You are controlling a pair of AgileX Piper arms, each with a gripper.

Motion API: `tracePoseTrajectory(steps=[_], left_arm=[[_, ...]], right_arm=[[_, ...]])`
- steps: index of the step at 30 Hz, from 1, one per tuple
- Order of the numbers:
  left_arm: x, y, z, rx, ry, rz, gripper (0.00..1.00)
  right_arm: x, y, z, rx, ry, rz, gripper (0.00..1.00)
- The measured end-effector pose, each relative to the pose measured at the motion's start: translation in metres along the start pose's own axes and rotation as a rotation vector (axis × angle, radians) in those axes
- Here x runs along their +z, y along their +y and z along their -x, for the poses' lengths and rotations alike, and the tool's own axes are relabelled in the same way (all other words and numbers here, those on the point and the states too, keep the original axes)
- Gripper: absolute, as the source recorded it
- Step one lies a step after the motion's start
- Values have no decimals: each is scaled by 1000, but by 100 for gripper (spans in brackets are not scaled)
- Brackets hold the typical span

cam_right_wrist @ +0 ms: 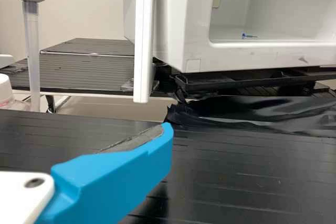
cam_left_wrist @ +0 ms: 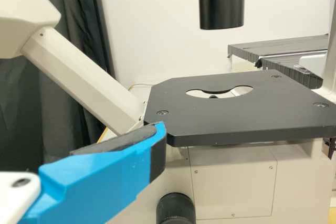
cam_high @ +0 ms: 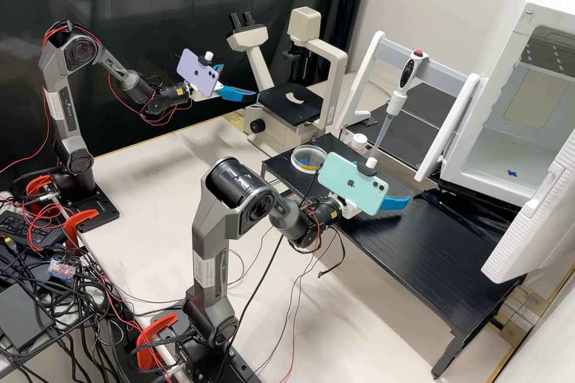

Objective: Move the petri dish to the incubator

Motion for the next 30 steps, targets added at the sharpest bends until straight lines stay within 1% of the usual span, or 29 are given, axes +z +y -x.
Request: tracePoseTrajectory(steps=[8,11,13,14,16,19,20,22,23,24,27,29,30], left_arm=[[0,0,0,0,0,0,100],[0,0,0,0,0,0,100],[0,0,0,0,0,0,100],[0,0,0,0,0,0,100],[0,0,0,0,0,0,100],[0,0,0,0,0,0,100],[0,0,0,0,0,0,100],[0,0,0,0,0,0,100],[0,0,0,0,0,0,100],[0,0,0,0,0,0,100],[0,0,0,0,0,0,100],[0,0,0,0,0,0,100],[0,0,0,0,0,0,100]], right_arm=[[0,-1,2,-2,-2,0,100],[1,2,11,4,-5,0,100],[0,4,19,11,8,8,100],[-2,6,25,21,20,5,100],[-6,9,34,44,50,-16,100],[-13,13,46,68,107,-15,100],[-17,12,51,75,125,-20,100],[-25,6,59,63,158,-36,100],[-32,0,65,45,187,-44,100],[-37,-3,69,35,209,-42,100],[-49,-14,79,-9,270,-9,100],[-52,-18,81,-21,283,0,100],[-54,-20,81,-20,281,-5,100]])
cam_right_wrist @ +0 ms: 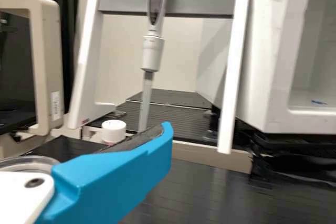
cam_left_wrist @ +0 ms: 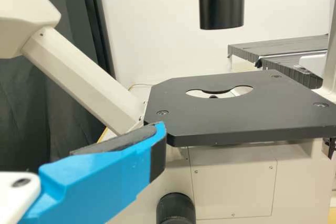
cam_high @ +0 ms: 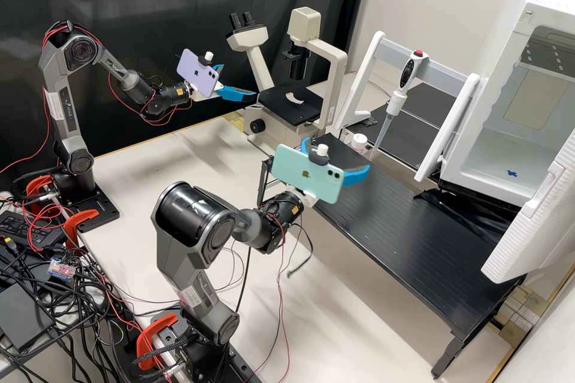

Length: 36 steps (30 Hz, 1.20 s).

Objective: Move the petri dish to the incubator

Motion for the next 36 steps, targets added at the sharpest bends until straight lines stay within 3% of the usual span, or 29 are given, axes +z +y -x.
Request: tracePoseTrajectory(steps=[1,3,6,10,14,21,28,36], left_arm=[[0,0,0,0,0,0,100],[0,0,0,0,0,0,100],[0,0,0,0,0,0,100],[0,0,0,0,0,0,100],[0,0,0,0,0,0,100],[0,0,0,0,0,0,100],[0,0,0,0,0,0,100],[0,0,0,0,0,0,100]], right_arm=[[-5,-6,0,0,3,-19,100],[-14,-18,0,-26,20,-20,100],[-24,-35,1,-86,60,17,100],[-33,-62,-4,-144,56,50,100],[-39,-83,-11,-206,72,107,100],[-33,-93,-21,-211,25,117,100],[-23,-87,-31,-183,-9,128,100],[-15,-80,-34,-163,-32,110,100]])
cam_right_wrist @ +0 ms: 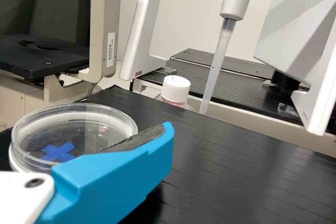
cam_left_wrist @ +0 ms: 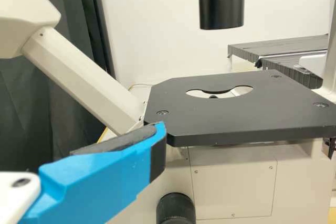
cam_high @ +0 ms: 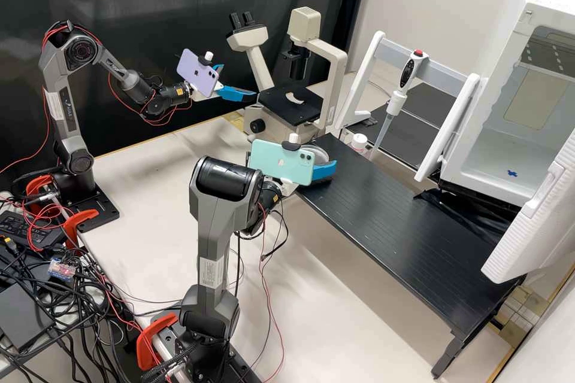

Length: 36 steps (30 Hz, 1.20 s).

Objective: Move the petri dish to the incubator

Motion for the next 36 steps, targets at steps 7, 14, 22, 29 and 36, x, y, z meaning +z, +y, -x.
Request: tracePoseTrajectory(steps=[7,14,22,29,36], left_arm=[[0,0,0,0,0,0,100],[0,0,0,0,0,0,100],[0,0,0,0,0,0,100],[0,0,0,0,0,0,100],[0,0,0,0,0,0,100]], right_arm=[[7,-1,-6,-9,-19,-65,100],[8,-4,-9,-27,-24,-82,0],[10,-5,-11,-40,-12,-90,0],[11,-4,-11,-51,-6,-85,0],[11,-3,-11,-64,0,-95,0]])
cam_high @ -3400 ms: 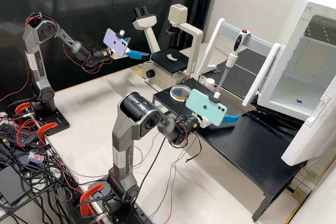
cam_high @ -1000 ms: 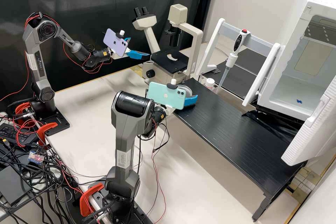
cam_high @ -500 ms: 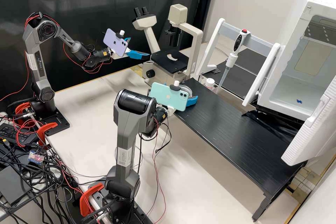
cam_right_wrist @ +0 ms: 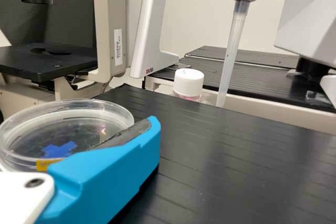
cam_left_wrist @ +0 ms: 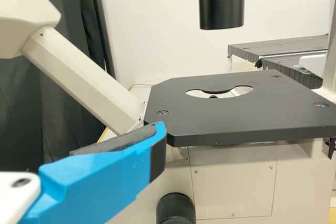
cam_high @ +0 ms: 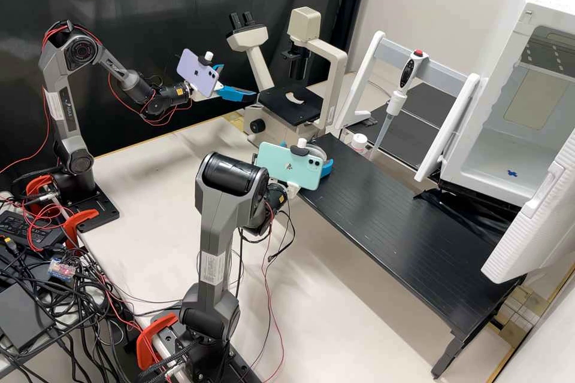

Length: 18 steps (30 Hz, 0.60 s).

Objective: Move the petri dish to the incubator

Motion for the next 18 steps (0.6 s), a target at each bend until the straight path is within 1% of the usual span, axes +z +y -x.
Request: tracePoseTrajectory(steps=[15,18], left_arm=[[0,0,0,0,0,0,100],[0,0,0,0,0,0,100]], right_arm=[[1,-2,4,-24,4,9,0],[2,0,7,-21,8,14,0]])
